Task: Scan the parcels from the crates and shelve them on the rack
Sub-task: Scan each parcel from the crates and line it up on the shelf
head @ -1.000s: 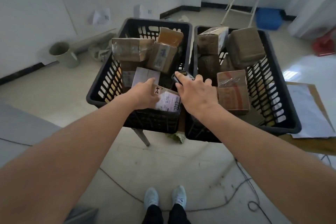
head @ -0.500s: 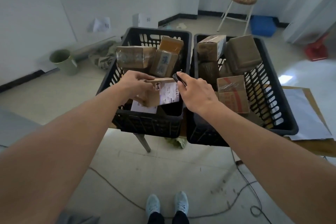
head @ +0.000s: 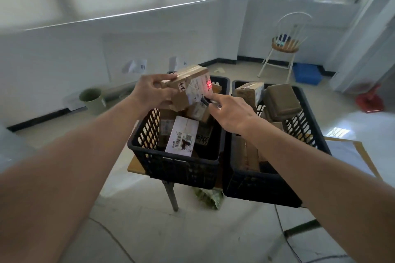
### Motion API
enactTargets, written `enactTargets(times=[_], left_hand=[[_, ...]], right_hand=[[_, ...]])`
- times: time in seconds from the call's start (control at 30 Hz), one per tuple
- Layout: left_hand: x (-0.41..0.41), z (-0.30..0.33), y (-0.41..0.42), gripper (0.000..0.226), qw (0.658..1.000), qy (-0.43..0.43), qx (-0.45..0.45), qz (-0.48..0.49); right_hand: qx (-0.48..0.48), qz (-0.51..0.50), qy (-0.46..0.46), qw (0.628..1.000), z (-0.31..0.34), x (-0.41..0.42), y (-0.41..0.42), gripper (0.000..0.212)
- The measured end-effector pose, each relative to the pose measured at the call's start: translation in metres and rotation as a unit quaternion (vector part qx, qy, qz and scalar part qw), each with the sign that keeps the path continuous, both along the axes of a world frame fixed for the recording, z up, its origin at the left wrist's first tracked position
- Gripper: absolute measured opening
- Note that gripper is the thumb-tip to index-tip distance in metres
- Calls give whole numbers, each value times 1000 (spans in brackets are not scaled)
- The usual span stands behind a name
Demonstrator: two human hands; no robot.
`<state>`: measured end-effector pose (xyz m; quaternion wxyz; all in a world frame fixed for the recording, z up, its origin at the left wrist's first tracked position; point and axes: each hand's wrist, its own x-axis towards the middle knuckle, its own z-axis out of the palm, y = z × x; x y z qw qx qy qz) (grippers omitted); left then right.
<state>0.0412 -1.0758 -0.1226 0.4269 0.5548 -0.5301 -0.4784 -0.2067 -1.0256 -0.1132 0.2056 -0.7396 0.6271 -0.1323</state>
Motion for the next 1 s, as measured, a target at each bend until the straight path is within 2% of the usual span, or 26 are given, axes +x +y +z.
enactTargets(times=[0.47,1.0], left_hand=[[19,43,8,48,994,-49,-90,43],[30,44,-18,48,994,-30,-94,41]], right_hand=[[-12,98,67,993,40,12,2,46],[-9,127,82,988,51,13,-5,44]])
